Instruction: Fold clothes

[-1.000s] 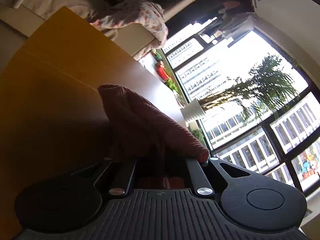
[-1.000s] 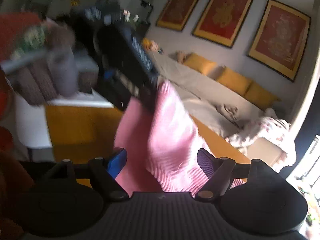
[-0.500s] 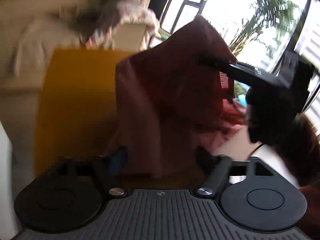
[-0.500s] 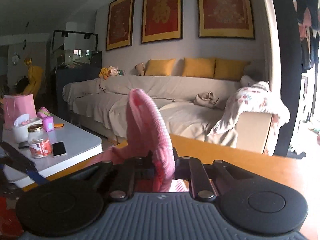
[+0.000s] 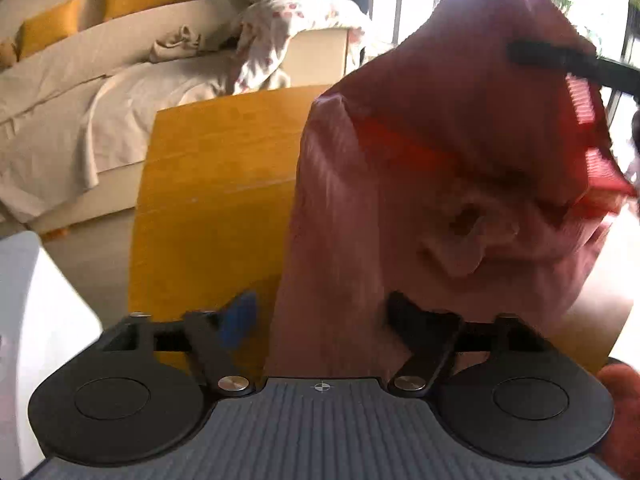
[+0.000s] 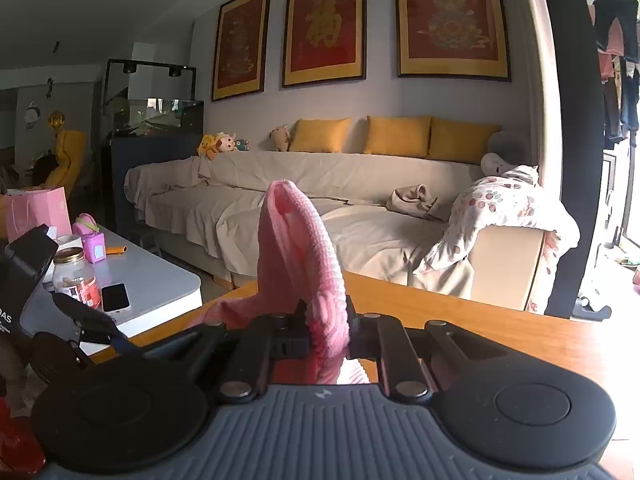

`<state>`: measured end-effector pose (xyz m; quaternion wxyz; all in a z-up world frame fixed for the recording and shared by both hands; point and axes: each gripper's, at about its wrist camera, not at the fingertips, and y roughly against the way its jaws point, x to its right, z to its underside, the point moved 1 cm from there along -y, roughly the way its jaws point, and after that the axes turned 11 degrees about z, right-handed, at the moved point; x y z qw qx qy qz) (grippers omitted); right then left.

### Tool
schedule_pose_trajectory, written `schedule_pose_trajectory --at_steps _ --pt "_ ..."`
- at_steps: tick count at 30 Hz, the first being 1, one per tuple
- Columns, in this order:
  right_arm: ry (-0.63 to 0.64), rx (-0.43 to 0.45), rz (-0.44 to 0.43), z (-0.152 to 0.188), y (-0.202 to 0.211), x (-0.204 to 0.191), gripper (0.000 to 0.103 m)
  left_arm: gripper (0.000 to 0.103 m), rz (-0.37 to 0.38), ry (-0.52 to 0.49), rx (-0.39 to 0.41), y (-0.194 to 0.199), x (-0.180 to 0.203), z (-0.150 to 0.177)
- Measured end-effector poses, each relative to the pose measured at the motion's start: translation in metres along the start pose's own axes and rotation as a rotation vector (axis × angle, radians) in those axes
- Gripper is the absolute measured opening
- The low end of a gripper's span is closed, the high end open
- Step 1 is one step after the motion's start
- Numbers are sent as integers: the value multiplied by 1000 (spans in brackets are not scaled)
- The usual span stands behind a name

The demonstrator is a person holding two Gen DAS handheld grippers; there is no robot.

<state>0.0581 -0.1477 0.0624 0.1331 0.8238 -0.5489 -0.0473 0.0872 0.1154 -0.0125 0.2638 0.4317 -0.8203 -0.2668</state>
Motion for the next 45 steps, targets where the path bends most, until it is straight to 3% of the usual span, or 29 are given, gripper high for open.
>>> schedule_pose_trajectory --at_steps 2,6,7,13,17,21,23,24,27,29,34,36,38,41,43,45 --pt "5 5 6 -2 -1 0 13 10 86 61 -4 4 -1 0" --pt "28 21 17 -7 1 0 13 11 279 223 -14 17 -1 7" --pt "36 25 15 -8 2 -1 13 11 295 242 -21 22 1 12" --pt "175 15 -69 2 16 -29 13 41 277 280 -56 66 -1 40" --pt "323 -52 -212 30 31 -64 13 58 248 363 81 114 -17 38" --pt "564 -125 -299 79 41 -104 14 72 342 462 245 127 -25 20" --pt "592 -137 -315 87 46 -109 23 73 414 479 276 119 -22 9" --pt "590 -144 -325 89 48 -109 34 73 445 488 265 111 -19 6" --pt "506 -149 -337 77 65 -89 65 72 528 512 212 81 -9 1" --pt "428 -158 -322 66 80 -63 70 72 566 521 160 61 1 6" --pt "162 -160 -182 39 101 19 103 76 575 535 47 32 17 34" --pt "-5 -159 -92 31 95 54 103 75 568 553 26 28 16 45" --pt "-185 -165 -74 27 81 84 103 76 575 587 28 25 10 53" --pt "-475 -214 -149 39 47 113 103 77 579 607 35 22 6 55" --pt "-654 -292 -205 58 18 124 103 77 584 613 41 19 1 54" --pt "-743 -372 -195 78 -2 130 103 77 579 616 43 15 -8 46"
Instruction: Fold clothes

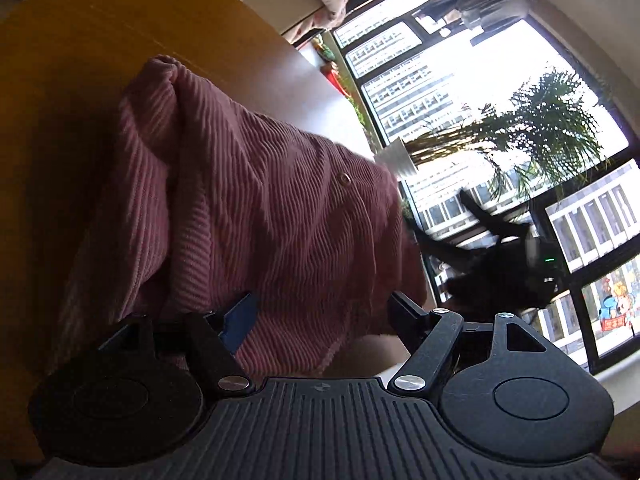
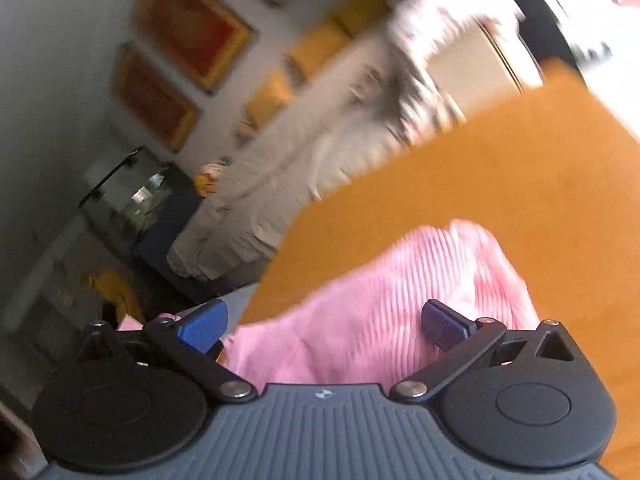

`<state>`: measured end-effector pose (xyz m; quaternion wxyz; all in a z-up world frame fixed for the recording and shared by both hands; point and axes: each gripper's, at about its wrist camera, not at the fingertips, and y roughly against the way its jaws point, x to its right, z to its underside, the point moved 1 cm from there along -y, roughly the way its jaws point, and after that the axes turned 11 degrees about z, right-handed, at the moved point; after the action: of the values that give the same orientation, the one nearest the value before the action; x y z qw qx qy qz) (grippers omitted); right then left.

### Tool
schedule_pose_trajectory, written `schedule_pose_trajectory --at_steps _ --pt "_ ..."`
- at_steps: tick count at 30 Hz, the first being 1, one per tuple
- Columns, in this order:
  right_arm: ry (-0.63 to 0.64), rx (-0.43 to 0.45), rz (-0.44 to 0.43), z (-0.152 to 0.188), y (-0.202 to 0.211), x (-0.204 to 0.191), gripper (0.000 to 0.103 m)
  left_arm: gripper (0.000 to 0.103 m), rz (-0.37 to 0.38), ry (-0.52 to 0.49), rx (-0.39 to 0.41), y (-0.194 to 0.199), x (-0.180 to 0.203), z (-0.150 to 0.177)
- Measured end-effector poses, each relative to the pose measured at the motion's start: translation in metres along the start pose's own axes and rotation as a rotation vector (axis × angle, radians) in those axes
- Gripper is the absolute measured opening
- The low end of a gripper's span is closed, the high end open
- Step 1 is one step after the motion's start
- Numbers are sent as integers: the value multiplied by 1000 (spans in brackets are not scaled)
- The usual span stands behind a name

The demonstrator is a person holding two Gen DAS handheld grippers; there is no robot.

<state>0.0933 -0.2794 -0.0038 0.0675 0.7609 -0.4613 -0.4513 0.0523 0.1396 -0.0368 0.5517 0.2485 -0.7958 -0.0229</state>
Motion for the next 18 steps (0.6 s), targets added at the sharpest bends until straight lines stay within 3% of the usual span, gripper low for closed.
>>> schedule_pose_trajectory --at_steps 4,10,13,15,18 --pt "-16 12 40 19 -2 25 103 77 -43 -19 27 -11 -15 -42" --pt "165 47 129 63 3 -18 103 80 -118 -74 77 -43 -28 -111" --pt "241 -13 129 64 -2 -40 103 80 -192 -99 111 -52 -16 -123" --pt "285 -55 127 61 -4 -52 103 80 -200 -161 117 -48 7 -112" --pt "373 38 164 45 23 -60 103 83 -206 -259 123 -39 41 -94"
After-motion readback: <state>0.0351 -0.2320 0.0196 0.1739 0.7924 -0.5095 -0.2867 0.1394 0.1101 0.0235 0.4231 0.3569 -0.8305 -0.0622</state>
